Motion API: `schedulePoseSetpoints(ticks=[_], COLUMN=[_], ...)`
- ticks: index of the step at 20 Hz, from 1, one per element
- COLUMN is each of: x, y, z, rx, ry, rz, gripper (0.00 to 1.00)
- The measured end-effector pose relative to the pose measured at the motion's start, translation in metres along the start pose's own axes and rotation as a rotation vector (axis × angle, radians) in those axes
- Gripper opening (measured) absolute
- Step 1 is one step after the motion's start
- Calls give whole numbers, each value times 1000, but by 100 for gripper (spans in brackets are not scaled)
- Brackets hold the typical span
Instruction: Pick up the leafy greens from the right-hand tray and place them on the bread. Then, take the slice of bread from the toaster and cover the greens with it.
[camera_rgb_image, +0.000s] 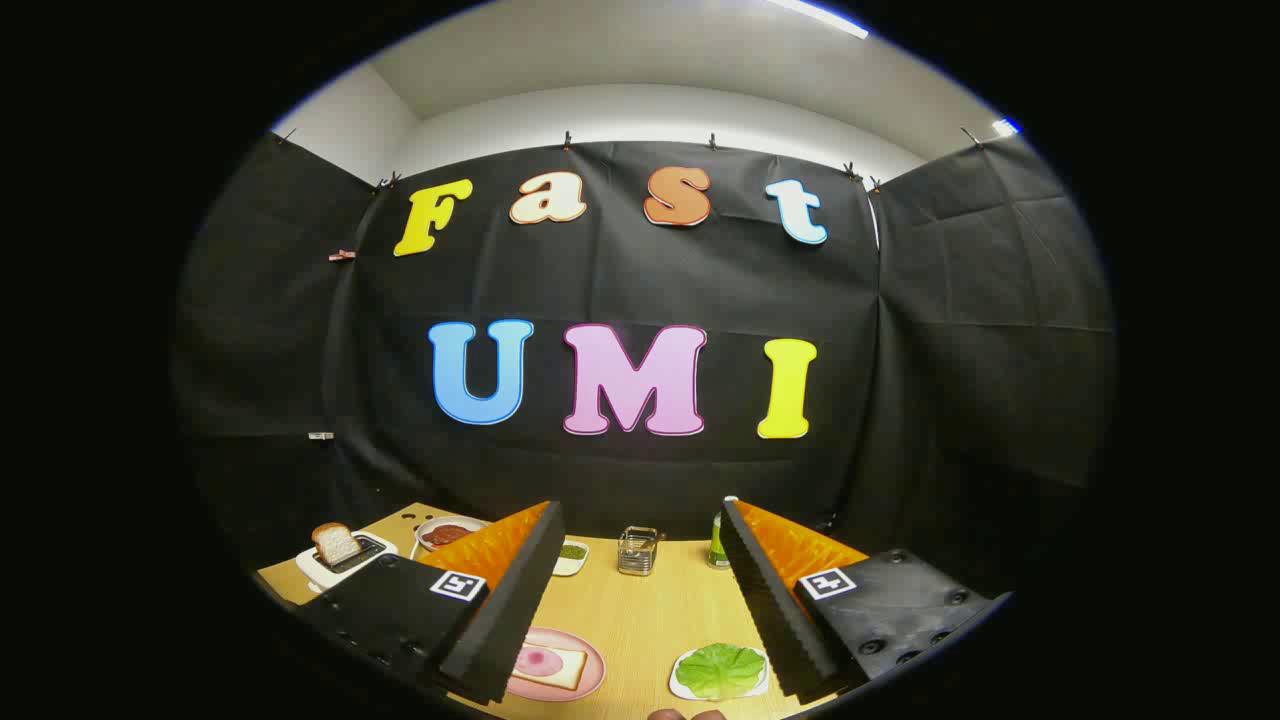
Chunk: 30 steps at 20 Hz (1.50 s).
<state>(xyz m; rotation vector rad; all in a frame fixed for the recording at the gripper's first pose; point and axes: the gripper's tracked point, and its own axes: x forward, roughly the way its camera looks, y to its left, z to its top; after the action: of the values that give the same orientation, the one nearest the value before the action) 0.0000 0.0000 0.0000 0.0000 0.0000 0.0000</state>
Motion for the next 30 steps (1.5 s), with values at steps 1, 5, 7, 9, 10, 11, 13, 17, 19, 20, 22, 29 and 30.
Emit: schedulePoseSetpoints(ticks=[1,5,7,9,10,11,13,17,19,20,22,29,30], x=[1,4,6,6,5,6,6,7,8,10,12,28,28], y=[-1,-10,-14,-15,-16,-17,-18,-22,-25,-27,-35,-59,-63], z=[-1,-3,-7,-13,-17,-21,-28,-46,-59,-66,-84,-162,-176], rx=[0,9,7,7,8,7,6,9,12,8,-10,6,10], ry=[-1,1,10,29,45,60,84,130,163,181,225,437,473], rz=[-1,-15,-22,-23,-25,-25,-26,-33,-39,-44,-53,-82,-86], gripper=[97,97,97,97,97,97,97,98,98,97,98,98,98])
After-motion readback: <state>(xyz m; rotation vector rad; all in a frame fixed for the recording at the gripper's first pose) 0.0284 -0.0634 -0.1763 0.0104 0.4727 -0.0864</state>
